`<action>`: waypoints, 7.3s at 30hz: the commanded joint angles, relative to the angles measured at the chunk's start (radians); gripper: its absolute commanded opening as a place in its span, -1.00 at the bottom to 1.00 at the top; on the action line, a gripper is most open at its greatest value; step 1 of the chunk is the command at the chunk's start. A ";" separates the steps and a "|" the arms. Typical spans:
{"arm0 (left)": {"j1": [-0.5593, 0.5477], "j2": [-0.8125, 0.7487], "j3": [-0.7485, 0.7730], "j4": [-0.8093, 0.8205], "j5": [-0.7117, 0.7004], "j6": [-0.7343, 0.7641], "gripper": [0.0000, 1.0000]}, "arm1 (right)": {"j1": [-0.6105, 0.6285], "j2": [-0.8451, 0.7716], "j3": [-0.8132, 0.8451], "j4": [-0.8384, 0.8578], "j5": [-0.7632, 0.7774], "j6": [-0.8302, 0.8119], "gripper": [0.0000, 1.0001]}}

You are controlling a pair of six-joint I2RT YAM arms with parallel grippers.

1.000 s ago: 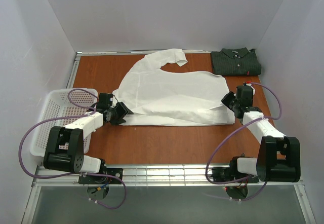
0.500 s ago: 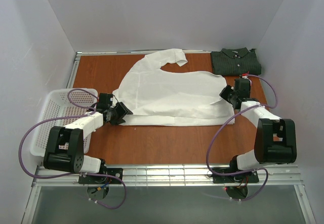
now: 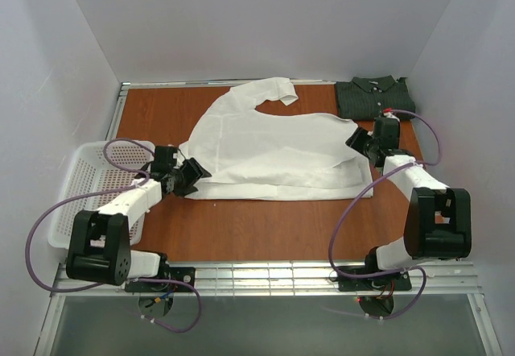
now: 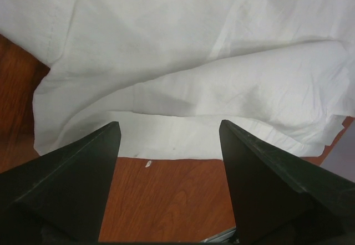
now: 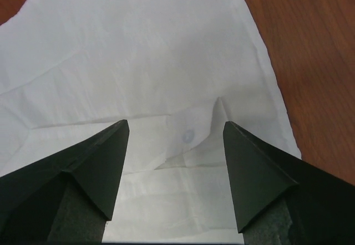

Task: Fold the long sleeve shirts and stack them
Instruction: Fold the shirt

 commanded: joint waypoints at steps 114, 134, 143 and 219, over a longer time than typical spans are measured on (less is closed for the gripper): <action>-0.162 -0.106 0.056 -0.101 -0.314 0.018 -0.06 | 0.388 -0.247 -0.083 -0.135 0.038 -0.233 0.27; -0.148 -0.117 -0.127 -0.297 -0.309 -0.178 -0.27 | 0.505 0.055 -0.069 -0.468 0.103 -0.201 0.28; -0.137 -0.353 -0.200 -0.458 -0.199 -0.321 -0.19 | 0.507 -0.118 -0.245 -0.597 0.006 -0.129 0.32; -0.091 0.754 0.931 -0.033 -0.133 0.704 0.39 | -0.121 0.276 0.532 -0.467 0.029 -0.458 0.69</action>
